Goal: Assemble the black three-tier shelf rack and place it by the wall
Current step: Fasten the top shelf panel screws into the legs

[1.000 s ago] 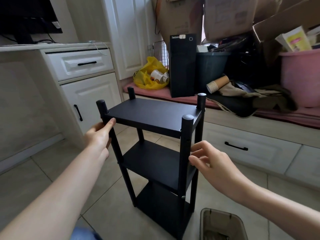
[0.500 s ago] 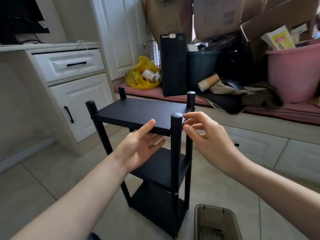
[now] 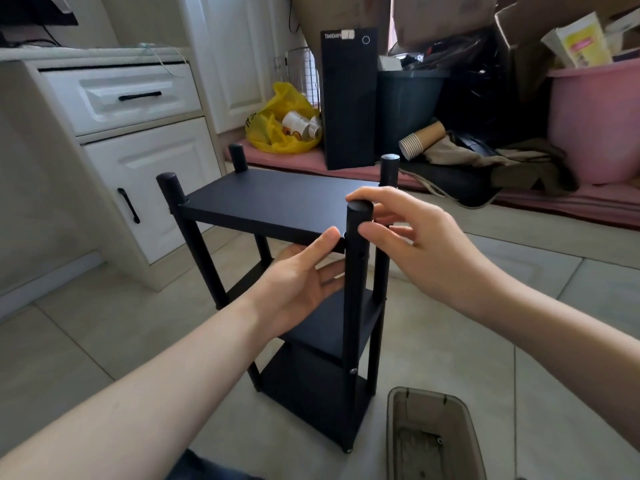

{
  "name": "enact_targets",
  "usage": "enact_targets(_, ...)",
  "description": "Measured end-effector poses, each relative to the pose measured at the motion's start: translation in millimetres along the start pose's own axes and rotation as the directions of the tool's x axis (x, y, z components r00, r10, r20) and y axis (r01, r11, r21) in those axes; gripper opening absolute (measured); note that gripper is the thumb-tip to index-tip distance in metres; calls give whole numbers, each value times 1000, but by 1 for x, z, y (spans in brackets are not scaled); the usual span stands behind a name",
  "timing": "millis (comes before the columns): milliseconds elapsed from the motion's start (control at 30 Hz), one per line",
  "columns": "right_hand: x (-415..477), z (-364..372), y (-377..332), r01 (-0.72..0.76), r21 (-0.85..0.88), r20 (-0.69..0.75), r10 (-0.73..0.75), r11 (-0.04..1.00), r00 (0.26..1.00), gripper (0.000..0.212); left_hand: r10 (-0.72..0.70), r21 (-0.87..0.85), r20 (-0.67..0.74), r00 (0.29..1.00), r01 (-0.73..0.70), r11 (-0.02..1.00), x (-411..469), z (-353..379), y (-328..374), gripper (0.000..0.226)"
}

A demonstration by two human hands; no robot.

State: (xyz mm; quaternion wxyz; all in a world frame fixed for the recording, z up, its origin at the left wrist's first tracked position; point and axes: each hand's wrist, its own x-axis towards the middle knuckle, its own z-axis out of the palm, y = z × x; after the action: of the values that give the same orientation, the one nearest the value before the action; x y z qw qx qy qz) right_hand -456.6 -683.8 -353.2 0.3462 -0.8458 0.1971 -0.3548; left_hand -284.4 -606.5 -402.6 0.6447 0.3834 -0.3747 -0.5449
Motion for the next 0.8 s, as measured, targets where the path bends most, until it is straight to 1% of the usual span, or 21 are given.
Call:
enact_targets(233,-1,-2,-2,16,-27,-3,-16,999,1000,30,13,-8,7,1000,-13,1000,-2,1,-1,35)
enact_targets(433,-3,0,-2,38,-70,-30,-40,997,999,30,0,-24,-24,1000,-1,1000,-3,5,-3,21)
enact_targets(600,-2,2,-2,53,-115,-60,-60,992,996,30,-5,-8,-37,999,4,1000,-3,7,-5,23)
enact_targets(700,-3,4,-2,46,-85,-74,-52,995,996,31,2,-2,-37,999,-2,1000,-4,7,-4,23)
enact_targets(800,-5,3,-4,11,-29,-73,-13,1000,997,35,13,10,-35,999,-13,1000,-5,7,-5,23)
